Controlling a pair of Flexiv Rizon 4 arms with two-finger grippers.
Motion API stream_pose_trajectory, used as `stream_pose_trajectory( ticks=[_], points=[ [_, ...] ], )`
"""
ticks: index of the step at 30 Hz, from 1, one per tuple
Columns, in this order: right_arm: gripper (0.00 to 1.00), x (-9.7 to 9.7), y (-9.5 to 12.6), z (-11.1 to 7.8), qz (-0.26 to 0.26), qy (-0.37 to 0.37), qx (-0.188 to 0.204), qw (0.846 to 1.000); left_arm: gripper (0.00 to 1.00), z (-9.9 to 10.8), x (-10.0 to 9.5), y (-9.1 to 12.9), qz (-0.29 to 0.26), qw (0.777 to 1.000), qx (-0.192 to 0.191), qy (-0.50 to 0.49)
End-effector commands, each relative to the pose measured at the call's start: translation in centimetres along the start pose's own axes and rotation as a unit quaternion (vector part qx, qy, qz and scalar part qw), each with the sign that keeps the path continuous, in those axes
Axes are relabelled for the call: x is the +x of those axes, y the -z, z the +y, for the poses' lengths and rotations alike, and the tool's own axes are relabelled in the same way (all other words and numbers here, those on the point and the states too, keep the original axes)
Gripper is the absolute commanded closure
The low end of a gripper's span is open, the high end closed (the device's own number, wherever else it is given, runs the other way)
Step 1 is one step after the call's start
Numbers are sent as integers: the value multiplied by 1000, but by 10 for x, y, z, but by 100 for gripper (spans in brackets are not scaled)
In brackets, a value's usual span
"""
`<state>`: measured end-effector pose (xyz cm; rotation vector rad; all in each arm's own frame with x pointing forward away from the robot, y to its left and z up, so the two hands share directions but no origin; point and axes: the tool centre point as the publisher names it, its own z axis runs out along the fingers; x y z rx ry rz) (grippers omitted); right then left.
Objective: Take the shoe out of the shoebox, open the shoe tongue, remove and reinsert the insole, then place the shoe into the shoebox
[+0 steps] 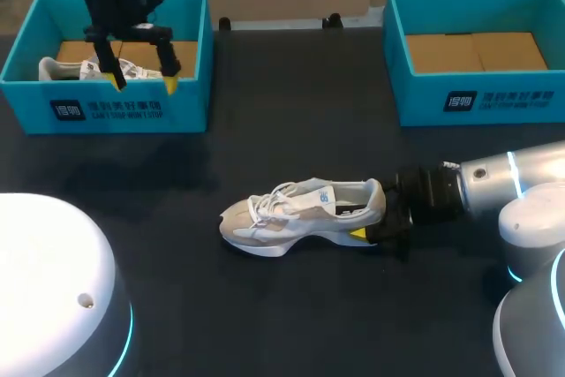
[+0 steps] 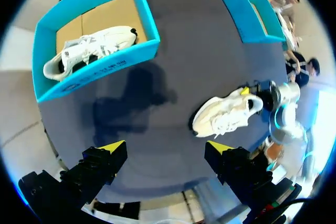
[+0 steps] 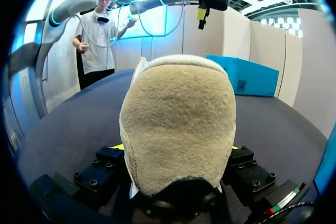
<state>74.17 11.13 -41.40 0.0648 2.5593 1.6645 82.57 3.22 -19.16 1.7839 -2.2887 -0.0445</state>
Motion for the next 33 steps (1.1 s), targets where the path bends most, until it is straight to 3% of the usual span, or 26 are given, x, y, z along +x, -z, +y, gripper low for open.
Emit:
stream_pose_trajectory(
  ticks=[1,14,20,33],
  points=[
    [100,1,-2,0,-1,0,1,1000,0,4,11,-12,9,1000,8,25],
    [100,1,-2,0,-1,0,1,1000,0,15,67,-29,-12,999,23,26],
    [100,1,-2,0,-1,0,1,1000,0,14,96,-37,8,999,24,30],
    [100,1,-2,0,-1,0,1,1000,0,15,154,-81,10,999,10,29]
  ],
)
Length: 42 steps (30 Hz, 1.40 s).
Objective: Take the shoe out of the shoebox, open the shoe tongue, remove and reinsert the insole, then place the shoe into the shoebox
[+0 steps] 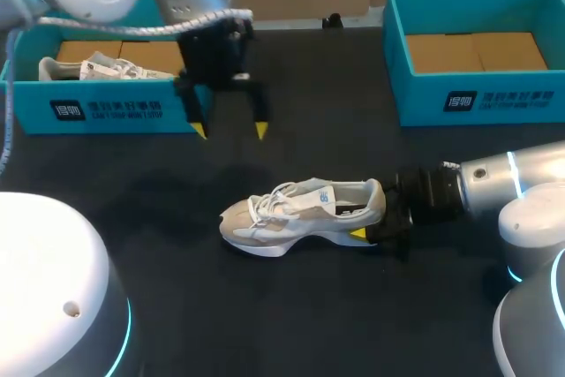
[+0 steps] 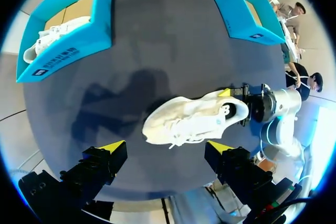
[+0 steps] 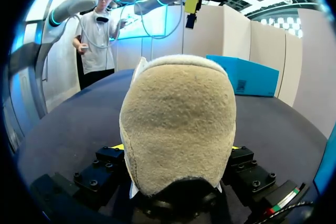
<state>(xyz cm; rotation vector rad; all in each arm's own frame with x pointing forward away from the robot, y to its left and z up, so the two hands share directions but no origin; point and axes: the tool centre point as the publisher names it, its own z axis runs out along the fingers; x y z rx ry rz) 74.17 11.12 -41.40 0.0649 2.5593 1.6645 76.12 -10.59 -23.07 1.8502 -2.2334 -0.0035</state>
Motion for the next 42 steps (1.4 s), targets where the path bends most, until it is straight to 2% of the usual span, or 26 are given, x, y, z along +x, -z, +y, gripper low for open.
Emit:
stream_pose_trajectory(
  ticks=[1,14,22,27,42],
  points=[
    [100,1,-2,1,-1,0,1,1000,0,-2,17,-17,-2,1000,-4,1],
    [100,1,-2,1,-1,0,1,1000,0,13,57,-55,-20,1000,-9,2],
    [100,1,-2,1,-1,0,1,1000,0,17,74,-75,-27,1000,5,-4],
    [100,1,-2,1,-1,0,1,1000,0,20,84,-89,-33,999,-6,-23],
    [100,1,-2,1,-1,0,1,1000,0,22,86,-91,-38,999,-10,-36]
  ],
)
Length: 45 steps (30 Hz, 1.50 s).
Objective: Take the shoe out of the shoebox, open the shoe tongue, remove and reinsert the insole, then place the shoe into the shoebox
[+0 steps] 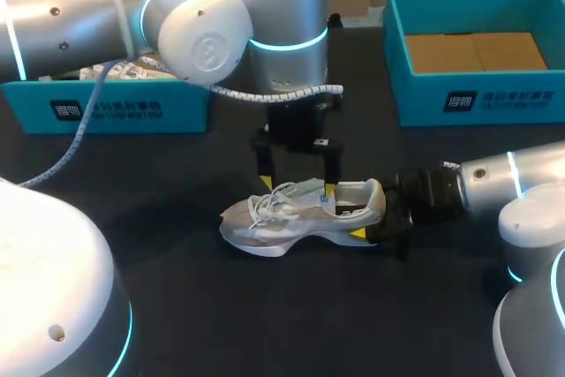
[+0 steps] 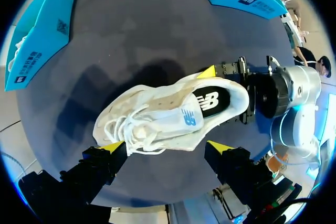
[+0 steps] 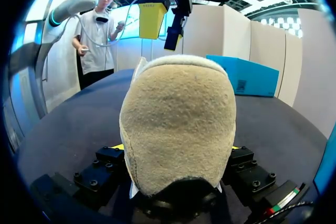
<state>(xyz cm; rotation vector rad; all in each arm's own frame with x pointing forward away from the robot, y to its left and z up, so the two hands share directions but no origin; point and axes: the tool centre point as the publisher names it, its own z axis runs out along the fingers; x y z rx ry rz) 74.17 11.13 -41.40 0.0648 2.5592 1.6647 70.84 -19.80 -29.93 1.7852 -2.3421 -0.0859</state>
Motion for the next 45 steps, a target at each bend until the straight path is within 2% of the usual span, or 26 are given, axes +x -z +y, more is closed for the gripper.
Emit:
stream_pose_trajectory(
  ticks=[1,10,19,25,34,45],
  points=[
    [100,1,-2,0,-1,0,1,1000,0,0,0,0,0,1000,0,0],
    [100,1,-2,0,-1,0,1,1000,0,-8,2,1,23,999,3,29],
    [100,1,-2,0,-1,0,1,1000,0,-25,21,-11,-29,999,10,27],
    [100,1,-2,0,-1,0,1,1000,0,-28,27,-19,-52,998,21,30],
    [100,1,-2,0,-1,0,1,1000,0,-32,31,-35,-73,996,20,38],
    [100,1,-2,0,-1,0,1,1000,0,-32,30,-49,-105,991,48,67]
  ],
)
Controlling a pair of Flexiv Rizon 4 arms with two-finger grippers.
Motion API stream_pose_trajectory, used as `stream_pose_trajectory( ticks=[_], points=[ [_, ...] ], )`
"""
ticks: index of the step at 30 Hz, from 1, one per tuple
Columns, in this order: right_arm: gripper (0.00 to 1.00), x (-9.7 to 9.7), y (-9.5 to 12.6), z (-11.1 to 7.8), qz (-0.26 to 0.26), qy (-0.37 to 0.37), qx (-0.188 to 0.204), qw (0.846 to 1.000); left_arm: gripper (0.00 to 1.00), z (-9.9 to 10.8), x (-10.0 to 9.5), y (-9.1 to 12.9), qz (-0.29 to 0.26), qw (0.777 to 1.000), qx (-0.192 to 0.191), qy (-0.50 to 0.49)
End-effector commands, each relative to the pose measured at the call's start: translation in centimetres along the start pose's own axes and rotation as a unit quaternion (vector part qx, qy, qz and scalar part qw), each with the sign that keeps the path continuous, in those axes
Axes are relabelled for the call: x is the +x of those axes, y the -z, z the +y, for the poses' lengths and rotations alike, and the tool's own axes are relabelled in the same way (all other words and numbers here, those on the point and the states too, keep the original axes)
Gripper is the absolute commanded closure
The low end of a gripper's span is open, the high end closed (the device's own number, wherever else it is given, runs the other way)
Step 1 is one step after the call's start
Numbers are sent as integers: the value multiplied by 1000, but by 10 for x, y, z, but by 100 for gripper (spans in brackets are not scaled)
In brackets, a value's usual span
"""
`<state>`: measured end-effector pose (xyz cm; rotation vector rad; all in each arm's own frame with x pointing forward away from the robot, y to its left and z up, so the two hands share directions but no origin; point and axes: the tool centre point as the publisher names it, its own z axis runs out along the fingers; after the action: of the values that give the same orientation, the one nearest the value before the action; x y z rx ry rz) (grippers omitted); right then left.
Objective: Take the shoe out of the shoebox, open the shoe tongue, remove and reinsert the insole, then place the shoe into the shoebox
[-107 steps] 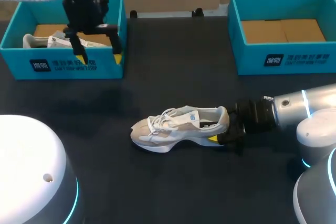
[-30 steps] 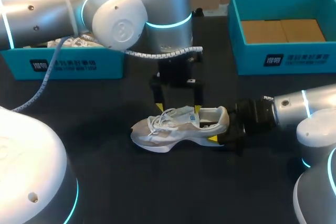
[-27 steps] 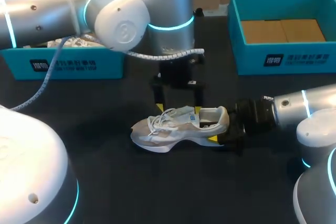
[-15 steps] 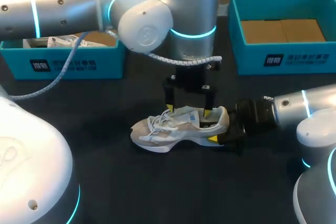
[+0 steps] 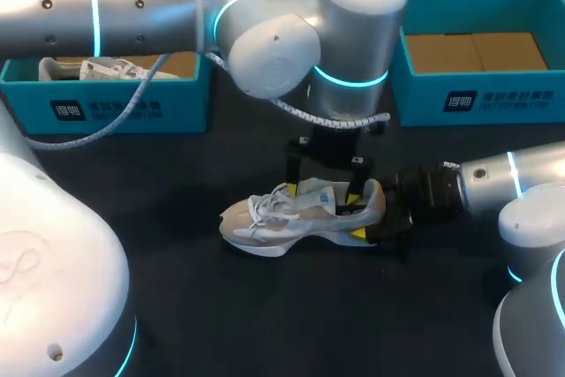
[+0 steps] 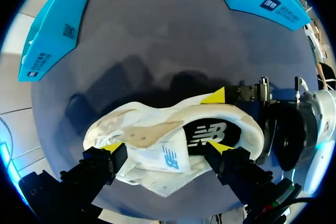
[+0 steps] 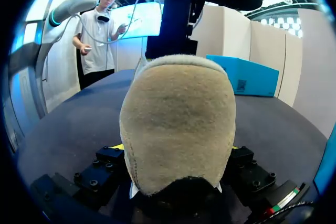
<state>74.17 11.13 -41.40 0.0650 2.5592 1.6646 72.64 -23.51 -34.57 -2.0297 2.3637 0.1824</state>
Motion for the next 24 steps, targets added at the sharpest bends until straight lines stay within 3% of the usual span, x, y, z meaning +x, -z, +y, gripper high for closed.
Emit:
stream_pose_trajectory(
  ticks=[1,24],
  points=[
    [100,1,-2,0,-1,0,1,1000,0,3,4,-5,-5,1000,0,5],
    [100,1,-2,0,-1,0,1,1000,0,11,-12,-29,-58,997,7,45]
  ],
)
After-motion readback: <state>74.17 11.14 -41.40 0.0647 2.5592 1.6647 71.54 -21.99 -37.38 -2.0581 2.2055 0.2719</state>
